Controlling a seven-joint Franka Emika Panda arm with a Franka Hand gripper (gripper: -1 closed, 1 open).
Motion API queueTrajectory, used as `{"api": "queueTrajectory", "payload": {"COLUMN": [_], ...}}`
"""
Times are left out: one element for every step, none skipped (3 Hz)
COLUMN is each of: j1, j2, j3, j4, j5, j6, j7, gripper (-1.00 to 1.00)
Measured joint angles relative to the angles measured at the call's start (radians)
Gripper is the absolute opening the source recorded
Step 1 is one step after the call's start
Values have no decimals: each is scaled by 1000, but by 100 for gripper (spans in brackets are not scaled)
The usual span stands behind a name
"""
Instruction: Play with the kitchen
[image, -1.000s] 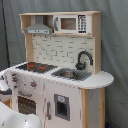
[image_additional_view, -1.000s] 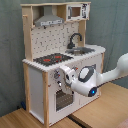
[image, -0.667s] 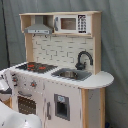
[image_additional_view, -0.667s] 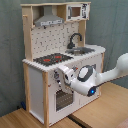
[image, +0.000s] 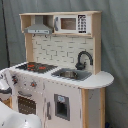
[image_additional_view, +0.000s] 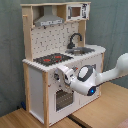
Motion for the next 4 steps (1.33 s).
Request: {"api": "queueTrajectory", "payload": {"j1": [1, 2, 3, 5], "j2": [-3, -12, -20, -29], "j3": [1, 1, 1, 1], "j4": [-1, -2, -2, -2], "j5": [-18, -46, -62, -74], "j6": [-5, -15, -23, -35], "j7": [-103, -222, -327, -449], "gripper": [-100, -100, -100, -100]}}
